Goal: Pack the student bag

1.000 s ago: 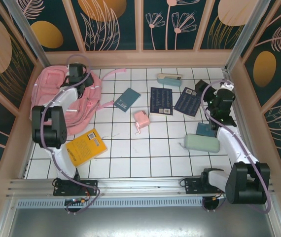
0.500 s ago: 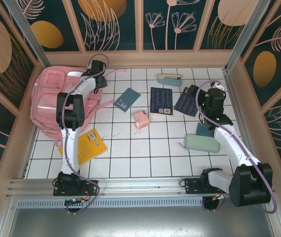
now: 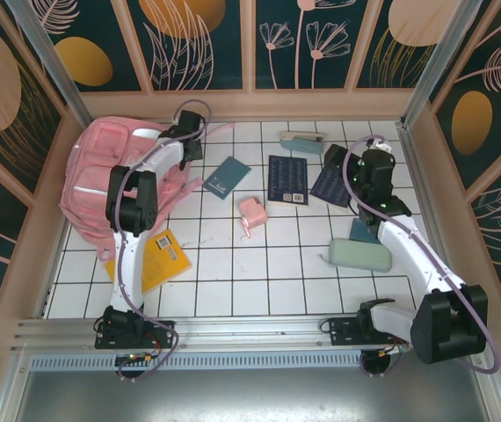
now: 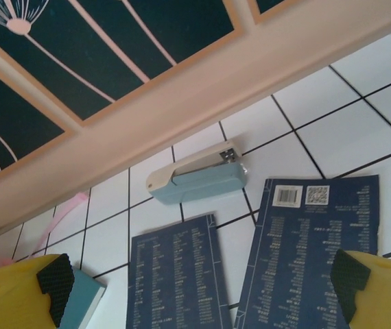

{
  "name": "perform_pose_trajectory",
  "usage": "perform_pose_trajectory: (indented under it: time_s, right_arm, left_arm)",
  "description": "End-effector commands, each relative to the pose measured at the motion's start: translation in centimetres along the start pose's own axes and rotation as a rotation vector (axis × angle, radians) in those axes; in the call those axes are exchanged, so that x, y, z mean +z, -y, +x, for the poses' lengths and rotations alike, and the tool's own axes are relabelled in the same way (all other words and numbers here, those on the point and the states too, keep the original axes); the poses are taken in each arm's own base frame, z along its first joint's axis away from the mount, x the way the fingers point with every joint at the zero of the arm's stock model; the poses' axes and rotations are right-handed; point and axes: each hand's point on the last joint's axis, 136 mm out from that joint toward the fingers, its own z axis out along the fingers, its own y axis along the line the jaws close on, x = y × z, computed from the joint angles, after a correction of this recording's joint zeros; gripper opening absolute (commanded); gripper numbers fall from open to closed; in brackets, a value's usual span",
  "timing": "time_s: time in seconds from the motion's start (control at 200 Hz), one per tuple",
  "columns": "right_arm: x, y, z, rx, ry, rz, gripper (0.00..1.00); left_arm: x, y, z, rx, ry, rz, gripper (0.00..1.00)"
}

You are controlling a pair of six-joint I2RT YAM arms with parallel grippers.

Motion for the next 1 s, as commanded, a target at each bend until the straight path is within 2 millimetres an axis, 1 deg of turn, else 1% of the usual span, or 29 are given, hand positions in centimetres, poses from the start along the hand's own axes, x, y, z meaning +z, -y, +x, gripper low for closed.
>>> perform_pose_trajectory:
  time_s: [0.0,0.075,0.2,0.31,0.37,0.435,0.58,0.6,0.63,0.675,0.74,0.77,0.796,0.861,0.901,0.966,0.996]
  right_arm:
    - [0.4,-1.4,-0.7,0.012,0.013,-0.025,0.99]
    - [0.8,-2.0,-0.4,0.013,0.002,-0.046,0.99]
    - [1.8,-3.0,0.5,0.043,-0.044,-0.092,0.99]
    - [2.7,-3.3,1.0,0.079,-0.068,-0.098,0.99]
    - [3.2,-3.5,1.1,0.079,-0.080,-0.101,0.99]
    - [3.7,-3.8,1.5,0.072,-0.093,-0.100,0.99]
    - [4.4,-4.4,2.0,0.056,-0.111,-0.104,0.99]
    - [4.4,-4.8,2.2,0.055,-0.127,-0.124,0.99]
    - [4.6,-5.0,2.4,0.054,-0.133,-0.128,0.99]
    - [4.9,-5.2,2.8,0.051,-0.148,-0.133,0.99]
    - [5.2,-5.6,3.3,0.045,-0.169,-0.140,0.99]
    - [5.4,-5.9,3.7,0.040,-0.180,-0.143,0.99]
    - [5.6,-6.2,4.0,0.034,-0.189,-0.149,0.99]
    - [5.9,-7.2,4.8,0.023,-0.218,-0.173,0.99]
    - [6.2,-7.9,5.4,0.017,-0.235,-0.188,0.99]
    - [6.3,-9.4,6.3,0.001,-0.262,-0.227,0.99]
    - [6.5,-10.0,6.9,-0.009,-0.275,-0.240,0.99]
  left_arm:
    - [-4.2,5.1,-0.2,0.071,0.038,0.155,0.00]
    - [-5.9,7.0,-0.2,0.107,0.066,0.205,0.00]
    - [-9.1,9.6,-0.5,0.154,0.118,0.268,0.00]
    - [-11.2,11.6,0.1,0.209,0.141,0.324,0.00]
    - [-12.1,12.6,0.8,0.232,0.143,0.358,0.00]
    - [-12.6,13.9,2.2,0.262,0.128,0.406,0.00]
    - [-12.9,15.9,5.4,0.330,0.090,0.465,0.00]
    - [-12.9,16.0,5.8,0.337,0.083,0.468,0.00]
    - [-12.9,16.2,6.3,0.344,0.074,0.471,0.00]
    - [-12.9,15.8,6.5,0.332,0.071,0.459,0.00]
    - [-13.5,14.9,6.0,0.303,0.104,0.425,0.00]
    - [-13.8,14.4,5.6,0.290,0.119,0.408,0.11]
    - [-14.1,13.9,5.3,0.280,0.128,0.395,0.18]
    - [-15.2,13.1,4.7,0.257,0.147,0.375,0.30]
    - [-15.9,12.6,4.4,0.233,0.153,0.365,0.37]
    - [-17.0,11.6,4.3,0.197,0.165,0.357,0.39]
    - [-17.5,11.0,4.3,0.175,0.173,0.348,0.44]
